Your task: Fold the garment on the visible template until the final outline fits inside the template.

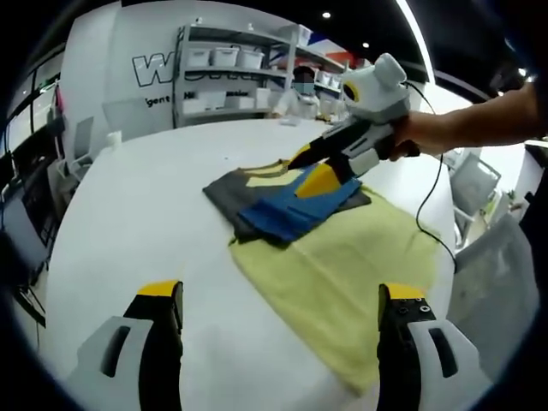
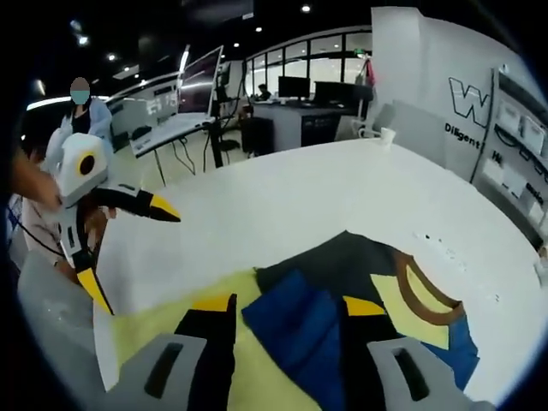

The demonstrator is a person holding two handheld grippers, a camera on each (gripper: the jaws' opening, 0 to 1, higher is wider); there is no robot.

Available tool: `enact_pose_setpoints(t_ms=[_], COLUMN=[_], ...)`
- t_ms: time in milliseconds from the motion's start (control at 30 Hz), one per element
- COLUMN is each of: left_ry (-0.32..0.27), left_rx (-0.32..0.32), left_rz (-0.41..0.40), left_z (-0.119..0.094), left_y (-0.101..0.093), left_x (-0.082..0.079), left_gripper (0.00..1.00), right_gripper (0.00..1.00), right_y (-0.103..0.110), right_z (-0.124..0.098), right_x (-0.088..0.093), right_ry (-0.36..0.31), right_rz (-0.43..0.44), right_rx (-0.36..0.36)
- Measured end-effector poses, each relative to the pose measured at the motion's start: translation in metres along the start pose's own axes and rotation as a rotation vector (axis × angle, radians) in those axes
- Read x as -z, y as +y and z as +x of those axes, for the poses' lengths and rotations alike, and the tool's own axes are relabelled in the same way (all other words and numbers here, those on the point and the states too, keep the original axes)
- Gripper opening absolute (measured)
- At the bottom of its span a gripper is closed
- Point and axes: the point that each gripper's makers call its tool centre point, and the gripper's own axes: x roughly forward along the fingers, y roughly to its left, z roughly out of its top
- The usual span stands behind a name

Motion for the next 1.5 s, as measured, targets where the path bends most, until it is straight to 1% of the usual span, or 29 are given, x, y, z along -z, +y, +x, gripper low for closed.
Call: enact_pose_setpoints(t_ms=[333,600,1033,1267,1500], left_ry=[-0.002,-0.002,0.003,0.003,0.004], left_rx=[0.001,-0.002,0.001,0.006,0.007], left_rz=[0.002,0.004,0.014,0.021,0.027], left_z=[0.0,-0.001,-0.001,-0.001,-0.002], left_y=[-0.003,-0.004,-0.006,-0.008,-0.011], left_x=[-0.001,-0.002,-0.002,-0.003,-0.003], left_gripper=[0.99,0.99,0.99,0.99,0.99], right_gripper=[0.54,0.59,0.64,0.66,0.68], right_y=[-0.002,-0.005,-0.011,-0.01,-0.009], right_z=[-0.019,-0.036,-0.068,-0.083,-0.099], right_x=[-0.003,-0.003,0.017,0.023,0.034], right_ry=[-0.037,-0.06,-0.077,-0.082,-0.079], right_rz=[-0.009,-0.006,0.022,0.018,0.012], right_rx=[0.006,0.014,0.034,0.044,0.056])
